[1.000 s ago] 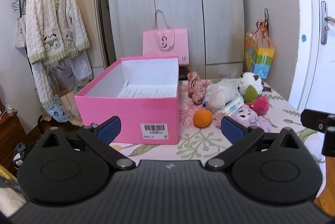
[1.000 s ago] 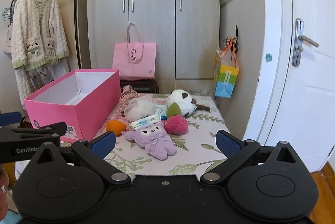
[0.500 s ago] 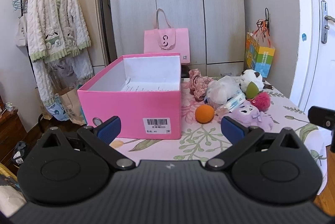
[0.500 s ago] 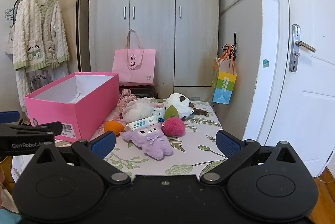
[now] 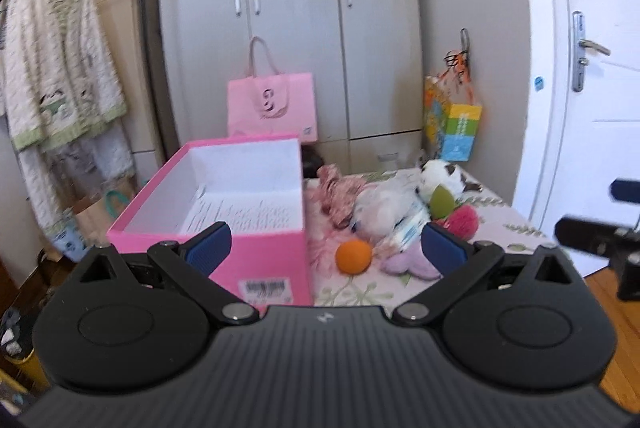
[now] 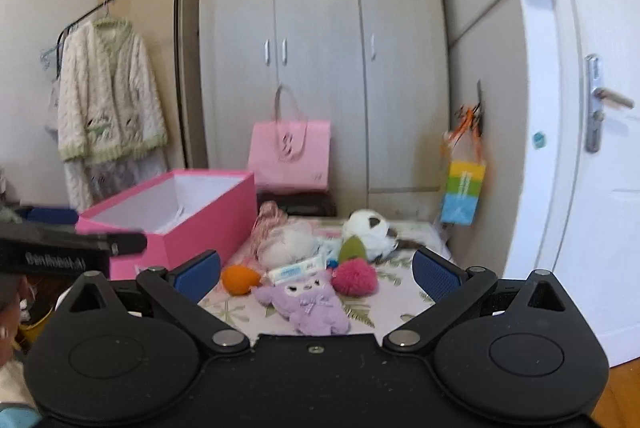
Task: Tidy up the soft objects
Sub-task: 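Reach the left tool to the purple plush doll and close on it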
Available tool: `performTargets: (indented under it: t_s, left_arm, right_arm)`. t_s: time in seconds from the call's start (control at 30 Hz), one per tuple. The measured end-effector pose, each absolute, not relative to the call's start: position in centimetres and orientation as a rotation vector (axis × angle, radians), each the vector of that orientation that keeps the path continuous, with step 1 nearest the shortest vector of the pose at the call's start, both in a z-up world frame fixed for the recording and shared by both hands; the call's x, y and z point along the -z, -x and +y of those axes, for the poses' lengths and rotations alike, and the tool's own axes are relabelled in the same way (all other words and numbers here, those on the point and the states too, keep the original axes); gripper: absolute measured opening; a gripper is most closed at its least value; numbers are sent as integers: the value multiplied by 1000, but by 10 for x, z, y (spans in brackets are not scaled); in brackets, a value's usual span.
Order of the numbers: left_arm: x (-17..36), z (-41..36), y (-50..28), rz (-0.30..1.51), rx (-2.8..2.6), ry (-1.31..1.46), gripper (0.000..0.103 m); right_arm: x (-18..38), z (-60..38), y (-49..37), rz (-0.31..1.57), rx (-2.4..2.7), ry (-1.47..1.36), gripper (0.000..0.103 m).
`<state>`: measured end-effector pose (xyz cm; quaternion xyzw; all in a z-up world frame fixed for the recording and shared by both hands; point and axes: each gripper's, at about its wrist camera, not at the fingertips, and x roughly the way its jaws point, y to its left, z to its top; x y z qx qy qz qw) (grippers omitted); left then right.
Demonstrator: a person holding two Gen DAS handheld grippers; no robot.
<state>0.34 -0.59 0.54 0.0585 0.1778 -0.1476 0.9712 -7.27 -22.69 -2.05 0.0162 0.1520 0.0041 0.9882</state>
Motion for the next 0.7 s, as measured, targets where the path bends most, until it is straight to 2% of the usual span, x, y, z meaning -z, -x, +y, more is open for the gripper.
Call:
performTargets:
  t_s: [0.27, 0.7]
  left_arm:
    - [-3, -24, -38, 379, 410, -71, 103]
    - [59, -91, -97, 604, 631, -110, 95]
  right_arm:
    - [35, -243, 33, 387, -137, -45, 100]
    - [100, -243, -30, 463, -247, 72, 96]
